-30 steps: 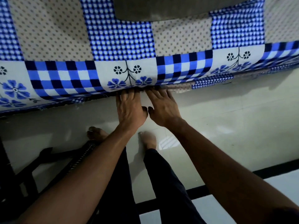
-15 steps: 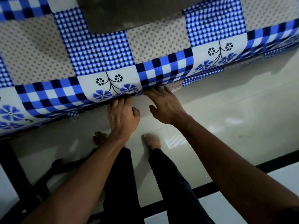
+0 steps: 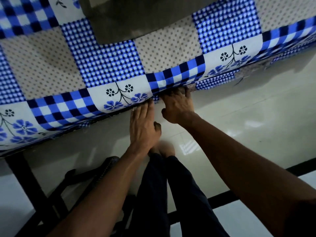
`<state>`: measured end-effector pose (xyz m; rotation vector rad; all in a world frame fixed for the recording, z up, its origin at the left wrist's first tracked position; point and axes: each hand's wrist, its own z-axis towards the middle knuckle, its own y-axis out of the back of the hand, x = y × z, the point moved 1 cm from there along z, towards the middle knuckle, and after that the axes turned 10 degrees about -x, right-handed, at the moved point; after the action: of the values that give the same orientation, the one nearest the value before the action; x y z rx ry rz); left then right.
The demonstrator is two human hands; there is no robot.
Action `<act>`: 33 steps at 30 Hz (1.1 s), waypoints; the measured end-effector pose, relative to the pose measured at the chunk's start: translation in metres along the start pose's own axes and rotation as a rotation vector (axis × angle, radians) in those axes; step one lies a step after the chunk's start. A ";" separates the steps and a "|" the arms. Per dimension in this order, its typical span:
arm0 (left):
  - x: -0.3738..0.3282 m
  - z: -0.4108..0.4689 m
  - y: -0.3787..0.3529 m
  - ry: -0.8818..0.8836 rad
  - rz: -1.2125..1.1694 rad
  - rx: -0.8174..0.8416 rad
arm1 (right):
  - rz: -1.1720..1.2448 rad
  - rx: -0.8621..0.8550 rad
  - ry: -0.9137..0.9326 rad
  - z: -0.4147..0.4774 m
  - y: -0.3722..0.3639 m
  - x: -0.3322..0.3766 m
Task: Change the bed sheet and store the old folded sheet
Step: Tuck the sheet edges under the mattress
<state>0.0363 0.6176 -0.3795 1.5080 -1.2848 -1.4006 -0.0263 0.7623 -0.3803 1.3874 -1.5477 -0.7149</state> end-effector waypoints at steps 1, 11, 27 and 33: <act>0.003 0.006 -0.001 -0.040 0.045 0.028 | 0.020 0.005 0.009 0.000 0.003 -0.004; -0.015 0.026 -0.015 0.145 0.084 0.109 | 0.031 -0.089 0.073 -0.032 -0.013 -0.019; -0.023 0.027 -0.025 -0.064 0.055 0.020 | 0.007 -0.053 0.115 -0.004 0.003 -0.036; -0.059 0.034 -0.031 0.231 0.062 0.064 | 0.064 -0.136 0.148 -0.034 -0.008 -0.065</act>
<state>0.0134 0.6863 -0.3977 1.6061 -1.2309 -1.1188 0.0053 0.8284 -0.3887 1.2558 -1.3955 -0.6510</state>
